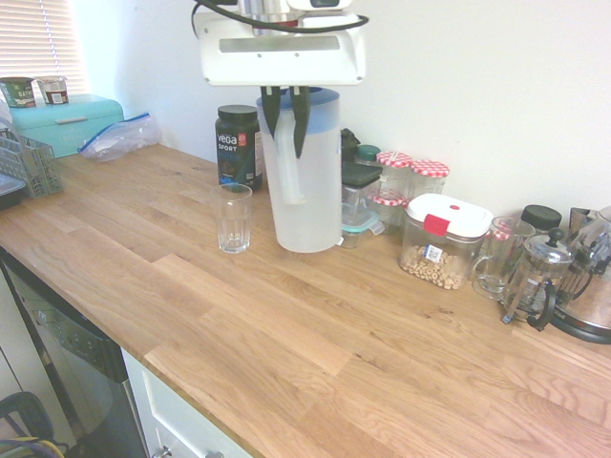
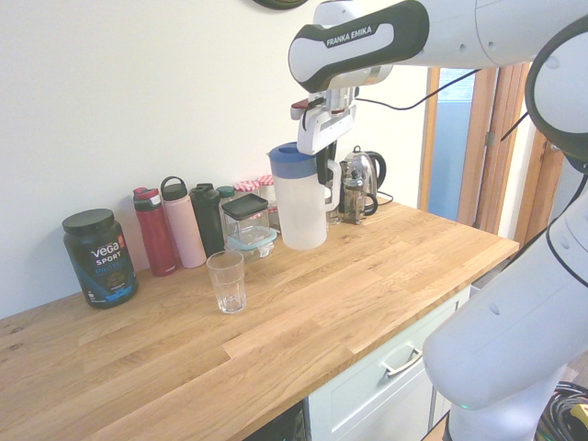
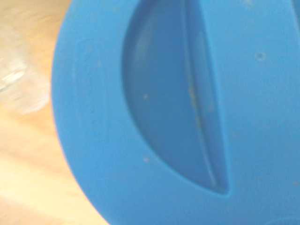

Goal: Pour me some water

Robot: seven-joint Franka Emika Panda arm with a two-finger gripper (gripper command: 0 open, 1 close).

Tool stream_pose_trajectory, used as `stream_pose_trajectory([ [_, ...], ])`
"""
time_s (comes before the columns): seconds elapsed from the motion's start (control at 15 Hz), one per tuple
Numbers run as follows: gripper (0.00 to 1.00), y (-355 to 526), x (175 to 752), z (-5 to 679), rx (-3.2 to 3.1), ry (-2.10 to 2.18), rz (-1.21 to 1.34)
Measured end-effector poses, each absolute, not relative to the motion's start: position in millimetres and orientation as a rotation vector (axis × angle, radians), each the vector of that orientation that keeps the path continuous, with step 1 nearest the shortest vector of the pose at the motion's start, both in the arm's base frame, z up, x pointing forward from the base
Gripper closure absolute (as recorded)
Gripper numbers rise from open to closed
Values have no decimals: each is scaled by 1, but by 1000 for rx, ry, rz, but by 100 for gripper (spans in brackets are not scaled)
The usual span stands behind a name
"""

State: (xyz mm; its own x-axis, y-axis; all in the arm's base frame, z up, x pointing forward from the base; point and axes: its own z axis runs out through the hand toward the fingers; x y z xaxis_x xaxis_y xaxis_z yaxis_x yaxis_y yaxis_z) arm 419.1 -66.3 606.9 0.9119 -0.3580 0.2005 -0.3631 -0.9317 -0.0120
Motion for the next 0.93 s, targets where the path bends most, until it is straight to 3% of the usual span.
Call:
stream_pose_trajectory([
  [0.6,100,20,438,576,2902,189,110],
  [0.93,100,42,476,550,2721,347,-3],
])
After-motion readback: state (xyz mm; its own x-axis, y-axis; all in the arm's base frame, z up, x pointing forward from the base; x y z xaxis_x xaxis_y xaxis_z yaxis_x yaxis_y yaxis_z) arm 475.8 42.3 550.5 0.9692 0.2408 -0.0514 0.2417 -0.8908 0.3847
